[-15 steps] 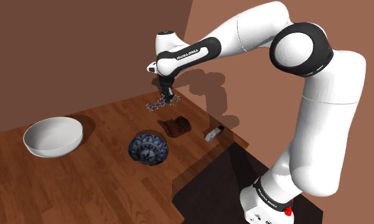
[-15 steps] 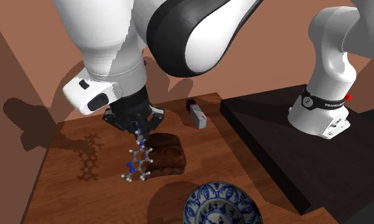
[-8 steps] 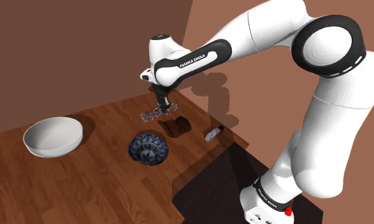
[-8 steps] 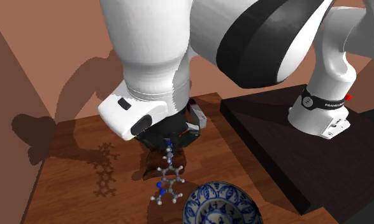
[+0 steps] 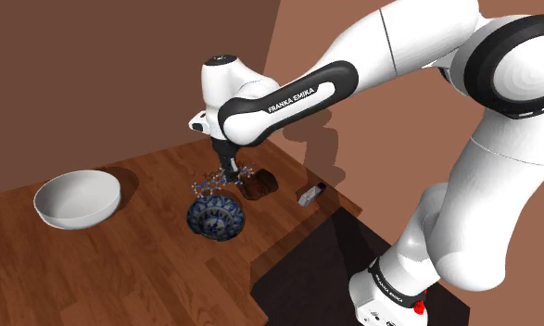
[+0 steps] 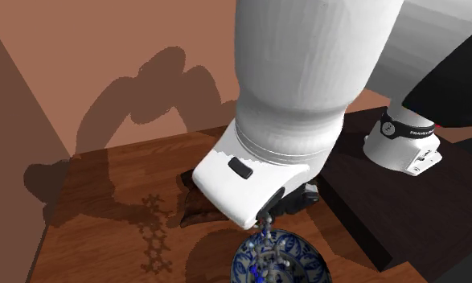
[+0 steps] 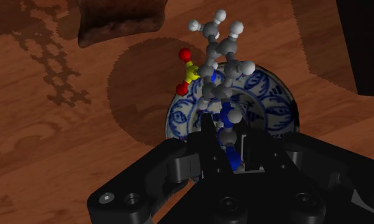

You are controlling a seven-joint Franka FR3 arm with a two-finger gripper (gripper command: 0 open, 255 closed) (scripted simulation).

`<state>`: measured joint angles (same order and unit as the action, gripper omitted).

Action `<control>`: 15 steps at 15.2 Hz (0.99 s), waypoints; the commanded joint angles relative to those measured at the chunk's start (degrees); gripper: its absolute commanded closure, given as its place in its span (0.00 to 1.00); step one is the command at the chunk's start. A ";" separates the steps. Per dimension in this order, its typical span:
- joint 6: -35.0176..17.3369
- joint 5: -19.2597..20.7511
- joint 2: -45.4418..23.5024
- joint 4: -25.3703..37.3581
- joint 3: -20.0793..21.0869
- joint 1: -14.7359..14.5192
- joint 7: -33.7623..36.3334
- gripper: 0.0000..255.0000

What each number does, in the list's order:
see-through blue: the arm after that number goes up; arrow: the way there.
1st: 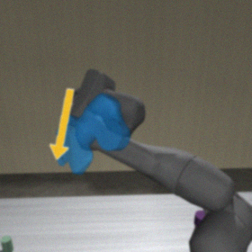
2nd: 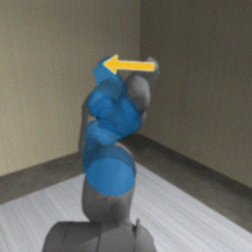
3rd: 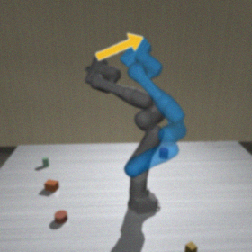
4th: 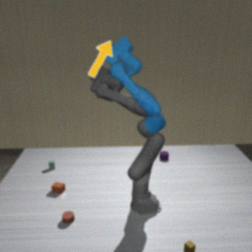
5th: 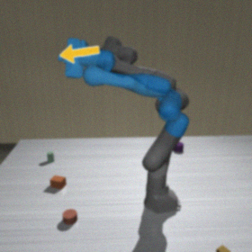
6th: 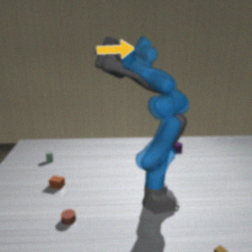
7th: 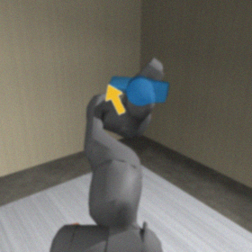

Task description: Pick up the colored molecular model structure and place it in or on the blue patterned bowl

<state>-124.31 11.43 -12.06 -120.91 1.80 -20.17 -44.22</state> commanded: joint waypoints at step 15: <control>-9.40 1.77 -6.38 -3.60 0.53 -1.74 5.03 1.00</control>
<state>-133.13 13.07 -18.09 -124.31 2.40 -21.94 -39.28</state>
